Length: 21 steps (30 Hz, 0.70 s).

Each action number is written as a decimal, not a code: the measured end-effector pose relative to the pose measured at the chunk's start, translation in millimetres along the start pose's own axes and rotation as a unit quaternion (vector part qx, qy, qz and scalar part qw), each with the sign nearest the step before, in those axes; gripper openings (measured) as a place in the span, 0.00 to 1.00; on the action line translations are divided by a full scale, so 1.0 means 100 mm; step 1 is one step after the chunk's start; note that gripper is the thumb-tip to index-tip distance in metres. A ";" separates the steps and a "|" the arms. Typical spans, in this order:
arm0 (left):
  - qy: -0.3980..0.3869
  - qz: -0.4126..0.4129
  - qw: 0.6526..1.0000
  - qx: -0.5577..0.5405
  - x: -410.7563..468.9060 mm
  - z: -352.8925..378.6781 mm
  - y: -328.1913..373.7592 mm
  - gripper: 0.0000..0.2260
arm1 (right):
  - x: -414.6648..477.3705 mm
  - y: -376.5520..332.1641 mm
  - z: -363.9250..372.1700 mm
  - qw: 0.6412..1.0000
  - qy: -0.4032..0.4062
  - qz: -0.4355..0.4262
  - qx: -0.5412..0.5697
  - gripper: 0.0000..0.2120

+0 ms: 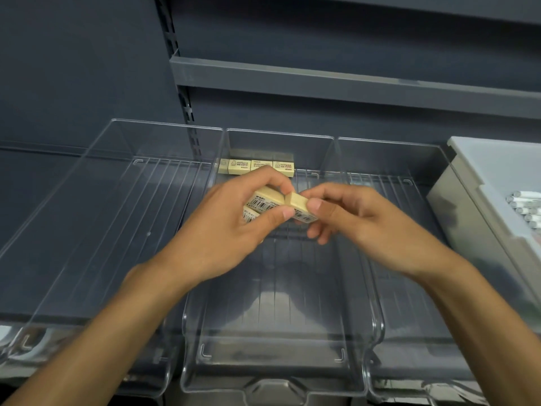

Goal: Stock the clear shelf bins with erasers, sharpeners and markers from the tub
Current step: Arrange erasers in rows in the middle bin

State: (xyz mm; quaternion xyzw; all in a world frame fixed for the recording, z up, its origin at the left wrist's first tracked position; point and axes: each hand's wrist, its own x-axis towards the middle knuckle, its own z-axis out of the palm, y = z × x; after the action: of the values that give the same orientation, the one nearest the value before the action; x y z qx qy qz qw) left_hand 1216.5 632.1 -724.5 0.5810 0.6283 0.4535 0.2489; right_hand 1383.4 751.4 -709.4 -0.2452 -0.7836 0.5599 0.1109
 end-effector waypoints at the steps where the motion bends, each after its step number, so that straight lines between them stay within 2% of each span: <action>1: 0.000 -0.002 1.000 0.009 0.01 0.00 0.00 0.05 | 0.02 -0.01 -0.03 1.000 -0.010 0.005 -0.025 0.12; 5: 0.012 -0.031 0.999 0.032 0.03 0.03 -0.07 0.07 | 0.12 -0.05 -0.11 0.993 -0.043 0.029 -0.109 0.10; 8: 0.023 -0.063 0.996 0.053 0.01 0.03 -0.08 0.11 | 0.24 -0.09 -0.20 0.975 0.004 0.030 -0.222 0.08; 10: 0.019 -0.071 0.996 0.058 0.00 0.02 -0.07 0.11 | 0.39 -0.08 -0.28 0.937 0.086 0.021 -0.339 0.08; 12: 0.015 -0.070 0.995 0.062 -0.01 0.00 -0.07 0.09 | 0.58 -0.07 -0.30 0.882 0.148 0.010 -0.448 0.09; 15: 0.012 -0.073 0.995 0.065 -0.01 0.01 -0.08 0.07 | 0.89 0.00 -0.23 0.786 0.152 0.012 -0.599 0.13; 17: 0.010 -0.075 0.995 0.066 0.00 0.02 -0.09 0.06 | 1.07 0.06 -0.16 0.736 0.133 0.012 -0.664 0.14; 18: 0.008 -0.076 0.995 0.066 0.01 0.02 -0.10 0.06 | 1.14 0.08 -0.15 0.724 0.124 0.011 -0.679 0.13; 21: 0.008 -0.082 0.995 0.053 0.03 0.02 -0.12 0.05 | 1.29 0.12 -0.18 0.717 0.100 0.014 -0.690 0.10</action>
State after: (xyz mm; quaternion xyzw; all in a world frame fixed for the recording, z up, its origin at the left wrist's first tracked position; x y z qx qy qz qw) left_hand 1211.1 636.1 -735.3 0.5361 0.6988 0.4024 0.2496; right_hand 1284.2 834.8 -727.3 -0.3190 -0.9336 -0.1622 -0.0192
